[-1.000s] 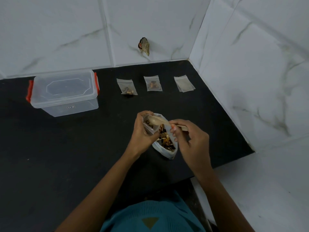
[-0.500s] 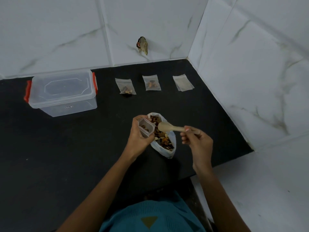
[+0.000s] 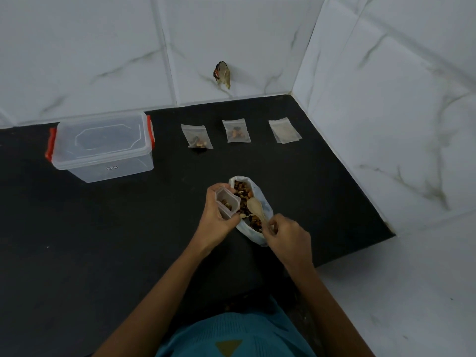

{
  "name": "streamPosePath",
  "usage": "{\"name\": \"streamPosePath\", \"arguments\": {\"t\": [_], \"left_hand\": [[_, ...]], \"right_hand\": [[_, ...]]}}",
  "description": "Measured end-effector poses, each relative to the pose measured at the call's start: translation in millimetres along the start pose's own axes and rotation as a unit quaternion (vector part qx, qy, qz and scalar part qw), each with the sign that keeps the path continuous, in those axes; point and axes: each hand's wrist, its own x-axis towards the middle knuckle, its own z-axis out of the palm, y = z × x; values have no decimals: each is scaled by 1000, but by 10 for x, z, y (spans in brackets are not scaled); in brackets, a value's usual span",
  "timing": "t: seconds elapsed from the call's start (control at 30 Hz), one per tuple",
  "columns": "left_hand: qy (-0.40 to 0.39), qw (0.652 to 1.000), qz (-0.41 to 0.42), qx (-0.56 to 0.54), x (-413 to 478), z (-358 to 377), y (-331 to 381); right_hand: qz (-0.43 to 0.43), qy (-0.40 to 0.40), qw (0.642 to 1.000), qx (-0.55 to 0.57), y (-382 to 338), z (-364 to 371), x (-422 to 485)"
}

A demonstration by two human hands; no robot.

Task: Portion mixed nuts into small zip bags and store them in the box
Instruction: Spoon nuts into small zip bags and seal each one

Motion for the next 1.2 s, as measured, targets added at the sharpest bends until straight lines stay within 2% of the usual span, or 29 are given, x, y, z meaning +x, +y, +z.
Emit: {"name": "streamPosePath", "arguments": {"t": [0.1,0.2,0.3,0.43,0.57,0.73,0.9,1.03,1.2], "left_hand": [[-10,1000,1,-1,-3,8,22],[-14,1000,10,-2,-5,19,48],[-13,1000,16,1,-10,50,87],[-12,1000,23,1,27,64,94],[-4,1000,21,21,73,58,136],[-34,999,22,6,56,16,198],[-50,997,1,-66,12,-195,358],[-3,995,29,-94,7,-293,478],[57,991,38,-112,76,-330,571]], "right_hand": [[2,13,1000,8,-72,-81,-20],[0,46,989,138,-236,-236,-31],[-67,66,964,248,-480,-381,-18],[-155,46,961,225,-685,-406,19],[-153,41,976,150,-720,-350,74],[-143,21,978,150,-689,-383,133],[-145,89,964,206,-572,-499,216],[-217,119,949,197,-494,-538,289],[-284,54,932,217,-455,-673,344]]}}
